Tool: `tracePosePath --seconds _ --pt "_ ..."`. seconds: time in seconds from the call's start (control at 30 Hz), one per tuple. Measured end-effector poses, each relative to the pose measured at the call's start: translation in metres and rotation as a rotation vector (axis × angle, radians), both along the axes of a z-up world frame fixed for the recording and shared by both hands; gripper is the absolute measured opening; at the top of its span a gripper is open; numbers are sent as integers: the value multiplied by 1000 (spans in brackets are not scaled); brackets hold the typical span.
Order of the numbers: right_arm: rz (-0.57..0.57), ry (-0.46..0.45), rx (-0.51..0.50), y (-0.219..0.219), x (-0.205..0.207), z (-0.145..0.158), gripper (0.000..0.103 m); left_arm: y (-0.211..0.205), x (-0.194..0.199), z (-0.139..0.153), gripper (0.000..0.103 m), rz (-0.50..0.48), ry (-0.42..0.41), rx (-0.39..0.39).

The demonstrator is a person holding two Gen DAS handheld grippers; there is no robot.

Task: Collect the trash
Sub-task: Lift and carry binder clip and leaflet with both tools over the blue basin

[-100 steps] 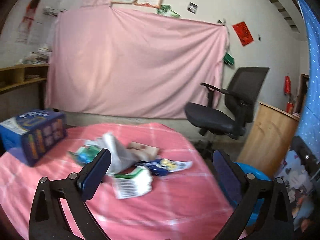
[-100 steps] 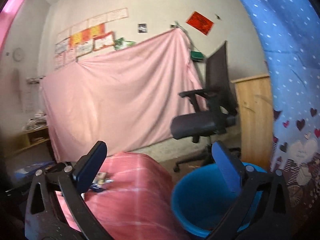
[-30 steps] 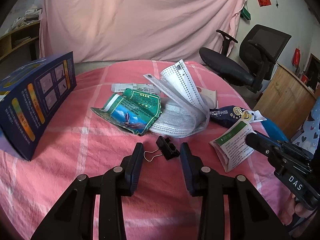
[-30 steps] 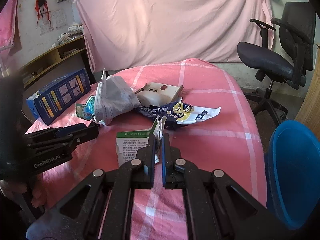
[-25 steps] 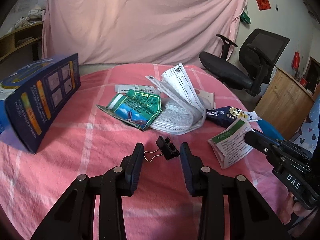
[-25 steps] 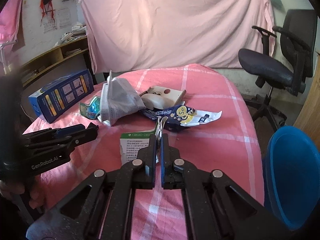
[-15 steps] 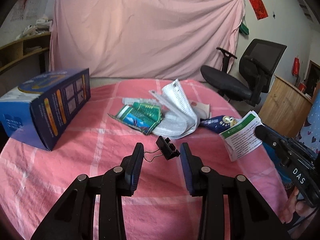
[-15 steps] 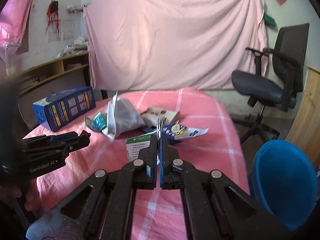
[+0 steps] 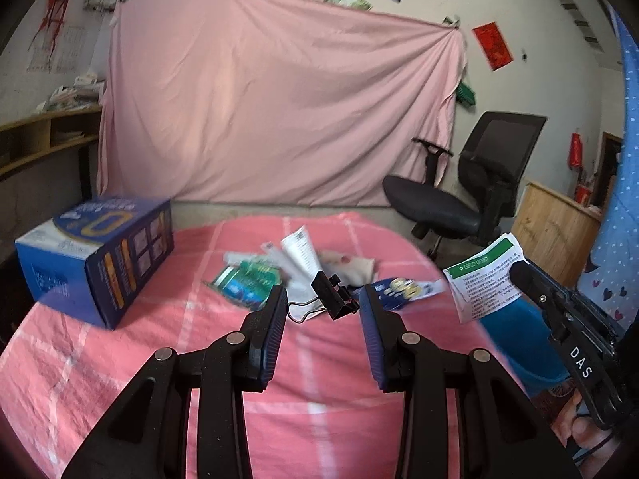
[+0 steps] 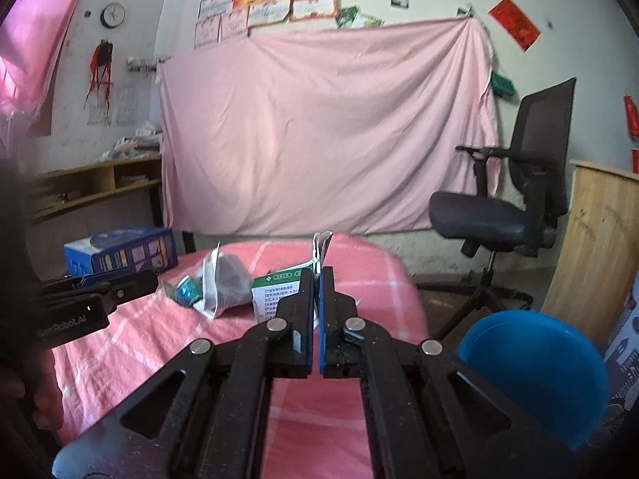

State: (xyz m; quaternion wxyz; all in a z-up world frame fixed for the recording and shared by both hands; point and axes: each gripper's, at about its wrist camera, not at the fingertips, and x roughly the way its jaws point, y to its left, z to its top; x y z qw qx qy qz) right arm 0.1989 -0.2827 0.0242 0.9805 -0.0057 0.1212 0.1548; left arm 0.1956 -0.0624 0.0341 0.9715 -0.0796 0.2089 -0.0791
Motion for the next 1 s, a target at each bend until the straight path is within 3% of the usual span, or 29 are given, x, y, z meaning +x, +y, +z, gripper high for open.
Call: tracePosePath --seconds 0.3,0.5,0.73,1.0 --pt "-202 -161 40 -58 -30 19 28 -62 2 32 32 -115 -105 -2" --pt "-407 -185 79 -115 -41 24 28 -127 17 50 32 -238 -157 -16" --pt "-605 -114 148 -177 -47 11 28 -206 36 55 32 -416 -168 23" --pt "-669 55 197 -206 -29 -15 28 -258 56 29 32 -548 -73 32"
